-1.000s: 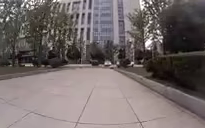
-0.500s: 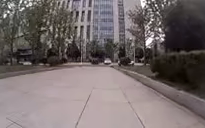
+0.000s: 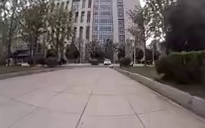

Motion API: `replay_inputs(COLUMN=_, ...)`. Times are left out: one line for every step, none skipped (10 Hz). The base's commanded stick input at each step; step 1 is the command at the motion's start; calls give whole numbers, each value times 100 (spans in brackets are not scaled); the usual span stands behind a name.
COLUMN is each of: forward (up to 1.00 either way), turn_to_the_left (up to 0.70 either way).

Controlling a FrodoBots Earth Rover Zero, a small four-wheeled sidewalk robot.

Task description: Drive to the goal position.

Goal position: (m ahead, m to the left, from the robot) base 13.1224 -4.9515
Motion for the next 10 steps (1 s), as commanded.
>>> replay_inputs(forward=70, turn_to_the_left=0)
replay_inputs(forward=70, turn_to_the_left=0)
replay_inputs(forward=70, turn_to_the_left=0)
replay_inputs(forward=70, turn_to_the_left=0)
replay_inputs(forward=70, turn_to_the_left=0)
replay_inputs(forward=70, turn_to_the_left=0)
replay_inputs(forward=70, turn_to_the_left=0)
replay_inputs(forward=45, turn_to_the_left=0)
replay_inputs(forward=45, turn_to_the_left=0)
replay_inputs(forward=45, turn_to_the_left=0)
